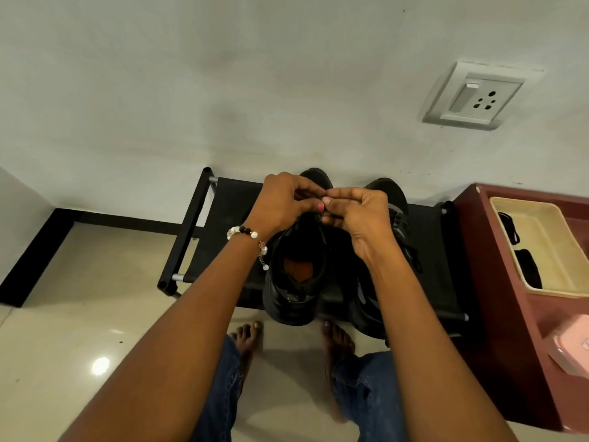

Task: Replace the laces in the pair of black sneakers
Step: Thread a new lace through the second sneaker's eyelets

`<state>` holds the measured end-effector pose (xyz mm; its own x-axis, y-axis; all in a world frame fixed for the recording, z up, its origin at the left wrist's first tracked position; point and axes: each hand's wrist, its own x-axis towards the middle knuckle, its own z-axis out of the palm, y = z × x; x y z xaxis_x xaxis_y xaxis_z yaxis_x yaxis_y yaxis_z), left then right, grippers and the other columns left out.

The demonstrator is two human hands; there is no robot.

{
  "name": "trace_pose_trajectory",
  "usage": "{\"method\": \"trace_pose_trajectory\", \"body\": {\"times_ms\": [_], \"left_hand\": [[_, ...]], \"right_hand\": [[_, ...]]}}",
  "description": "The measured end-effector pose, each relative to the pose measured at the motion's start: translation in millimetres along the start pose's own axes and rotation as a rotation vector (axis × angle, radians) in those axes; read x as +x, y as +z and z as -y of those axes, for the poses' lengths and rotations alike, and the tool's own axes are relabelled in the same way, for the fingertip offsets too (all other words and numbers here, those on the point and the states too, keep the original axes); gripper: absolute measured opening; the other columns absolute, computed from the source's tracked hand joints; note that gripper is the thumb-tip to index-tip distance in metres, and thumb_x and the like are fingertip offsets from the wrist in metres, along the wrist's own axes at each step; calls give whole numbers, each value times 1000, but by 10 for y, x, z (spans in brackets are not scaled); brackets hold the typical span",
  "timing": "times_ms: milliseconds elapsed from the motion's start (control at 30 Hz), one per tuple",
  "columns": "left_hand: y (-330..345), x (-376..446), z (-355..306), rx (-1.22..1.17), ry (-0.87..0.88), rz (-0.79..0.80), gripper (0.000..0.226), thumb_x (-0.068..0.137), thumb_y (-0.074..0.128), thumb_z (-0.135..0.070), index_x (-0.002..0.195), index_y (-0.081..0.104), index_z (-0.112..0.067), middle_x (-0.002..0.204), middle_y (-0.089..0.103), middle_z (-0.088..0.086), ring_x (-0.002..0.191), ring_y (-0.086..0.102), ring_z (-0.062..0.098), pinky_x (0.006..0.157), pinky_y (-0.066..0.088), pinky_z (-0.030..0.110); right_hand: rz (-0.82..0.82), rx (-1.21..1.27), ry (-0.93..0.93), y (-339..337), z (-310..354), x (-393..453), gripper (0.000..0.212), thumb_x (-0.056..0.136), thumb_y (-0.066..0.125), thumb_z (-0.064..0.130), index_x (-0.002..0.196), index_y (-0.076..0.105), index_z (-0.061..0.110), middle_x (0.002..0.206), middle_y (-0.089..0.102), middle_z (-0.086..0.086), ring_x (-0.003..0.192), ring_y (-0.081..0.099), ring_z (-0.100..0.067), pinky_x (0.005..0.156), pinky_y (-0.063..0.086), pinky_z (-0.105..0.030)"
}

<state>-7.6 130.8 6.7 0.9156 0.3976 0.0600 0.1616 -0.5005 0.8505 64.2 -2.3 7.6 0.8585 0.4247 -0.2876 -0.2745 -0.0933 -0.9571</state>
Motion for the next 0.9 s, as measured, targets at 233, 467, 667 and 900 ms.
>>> {"method": "trace_pose_trajectory", "body": {"times_ms": [233,467,667,900], "left_hand": [[-21,11,38,179,-39,1,9,85,72,-20,92,77,-16,87,72,-1,81,65,9,77,48,17],[57,-11,61,276,-185,21,7,83,72,-17,88,77,-15,87,71,1,82,64,11,81,52,23],[107,-2,-7,364,-216,-12,11,83,72,-19,91,78,-16,94,72,2,87,66,16,77,52,25],[178,-55,-47,425,-207,-54,9,82,72,-24,86,78,-17,89,70,2,74,65,19,59,45,23]], "right_hand": [[98,-317,54,-53,17,-57,33,81,78,13,111,67,5,96,73,-8,89,71,-18,73,59,-30],[155,-690,137,26,70,-189,36,82,77,17,109,65,-4,105,68,-22,96,67,-38,67,57,-56],[127,-677,124,-5,49,-160,21,87,70,12,101,69,-4,96,69,-19,84,69,-29,63,61,-47],[110,-669,103,-3,35,-147,18,90,66,11,99,70,-3,95,68,-16,83,68,-25,63,61,-45]]}}
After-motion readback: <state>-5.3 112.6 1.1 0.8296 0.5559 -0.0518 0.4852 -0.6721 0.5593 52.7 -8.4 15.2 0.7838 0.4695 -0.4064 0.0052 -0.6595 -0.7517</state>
